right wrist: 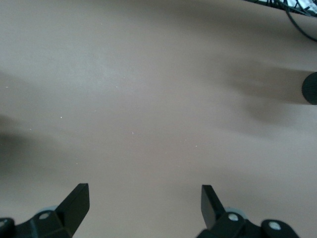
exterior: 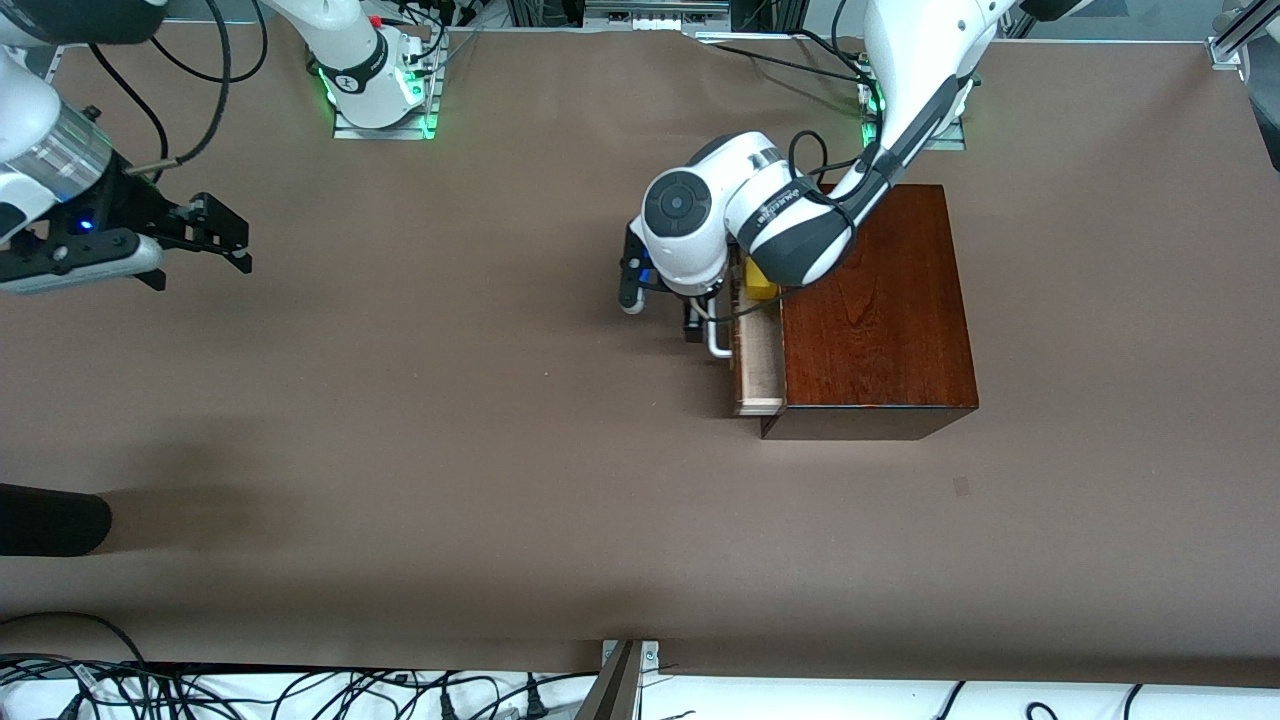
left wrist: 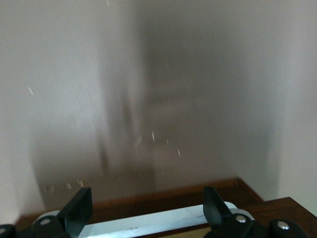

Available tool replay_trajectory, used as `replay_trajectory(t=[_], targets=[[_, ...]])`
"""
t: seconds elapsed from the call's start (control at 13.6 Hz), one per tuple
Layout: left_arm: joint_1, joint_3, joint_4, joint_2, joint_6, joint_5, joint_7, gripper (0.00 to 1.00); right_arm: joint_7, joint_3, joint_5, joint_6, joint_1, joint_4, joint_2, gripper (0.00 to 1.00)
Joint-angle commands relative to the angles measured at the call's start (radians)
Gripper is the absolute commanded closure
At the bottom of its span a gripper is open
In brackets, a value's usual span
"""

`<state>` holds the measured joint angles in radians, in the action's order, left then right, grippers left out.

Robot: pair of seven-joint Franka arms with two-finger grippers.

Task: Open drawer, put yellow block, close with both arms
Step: 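Push the drawer shut with the left gripper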

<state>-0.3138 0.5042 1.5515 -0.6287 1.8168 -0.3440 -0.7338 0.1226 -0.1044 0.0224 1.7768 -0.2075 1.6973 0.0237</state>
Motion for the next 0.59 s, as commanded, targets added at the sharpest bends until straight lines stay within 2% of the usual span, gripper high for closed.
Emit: replay_trajectory(t=[0.0,0.22,0.37,0.52], targets=[[0.021,-0.022,0.01,0.041,-0.158,-0.087,-0.001,0.0,0.002,0.009,0.001,-0.042,0.01,-0.035,-0.001,0.0],[0.044,-0.016,0.009,0.043,-0.162,-0.079,0.007,0.0,0.005,0.009,-0.012,-0.047,0.013,-0.036,-0.004,0.0],[0.032,-0.004,-0.004,0.043,-0.123,-0.058,0.097,0.0,0.002,0.011,-0.024,-0.048,0.01,-0.048,-0.01,0.0],[0.048,0.039,-0.039,0.053,-0.088,0.059,0.189,0.0,0.002,0.011,-0.024,-0.048,0.01,-0.054,-0.01,0.0]])
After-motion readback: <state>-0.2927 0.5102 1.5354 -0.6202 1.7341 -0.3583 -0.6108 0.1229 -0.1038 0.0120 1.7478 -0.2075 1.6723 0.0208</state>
